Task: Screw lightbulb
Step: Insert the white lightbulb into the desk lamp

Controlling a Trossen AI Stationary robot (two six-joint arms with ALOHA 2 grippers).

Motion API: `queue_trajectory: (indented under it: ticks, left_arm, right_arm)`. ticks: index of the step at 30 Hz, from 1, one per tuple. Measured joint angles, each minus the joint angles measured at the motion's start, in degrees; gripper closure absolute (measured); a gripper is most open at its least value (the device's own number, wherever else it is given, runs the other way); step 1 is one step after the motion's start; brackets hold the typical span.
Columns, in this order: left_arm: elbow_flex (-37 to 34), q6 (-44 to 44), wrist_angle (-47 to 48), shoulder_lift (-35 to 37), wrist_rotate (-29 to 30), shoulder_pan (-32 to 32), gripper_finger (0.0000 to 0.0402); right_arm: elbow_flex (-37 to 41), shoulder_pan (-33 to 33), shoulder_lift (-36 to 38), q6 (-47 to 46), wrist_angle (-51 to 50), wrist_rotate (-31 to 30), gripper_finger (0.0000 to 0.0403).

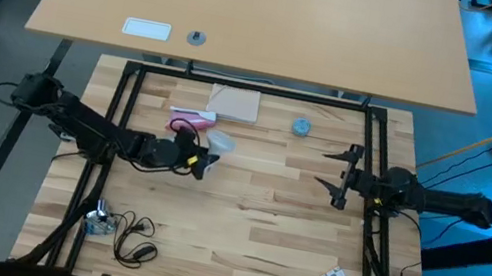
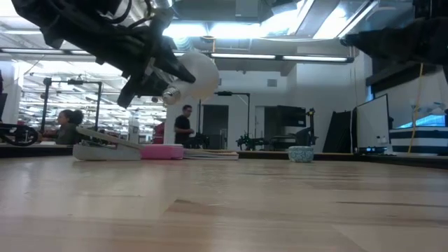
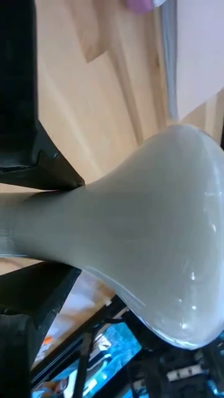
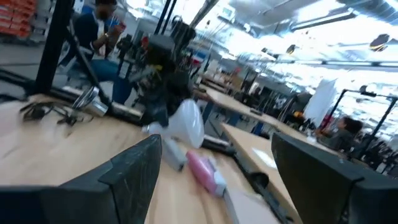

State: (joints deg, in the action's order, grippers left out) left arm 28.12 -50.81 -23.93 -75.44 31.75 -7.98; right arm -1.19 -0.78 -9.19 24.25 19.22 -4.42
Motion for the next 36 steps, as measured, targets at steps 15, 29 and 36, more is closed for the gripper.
queue_trajectory:
  ticks: [15,29,36]
  left_arm:
    - [0.04,4.02,-4.41,0.0,0.02,9.49,0.0246]
    - [0.04,9.49,-5.07,0.0,0.0,12.83,0.0246]
    - [0.04,9.26,-4.99,0.0,0.0,17.61,0.0246]
  right_arm:
    - [-14.69,-0.02,-41.6,0.17,13.73,5.43,0.0137]
    - [-46.85,-0.02,-81.79,4.73,10.44,31.78,0.0153]
    - [-53.79,-2.08,-91.15,11.85,8.78,32.15,0.0153]
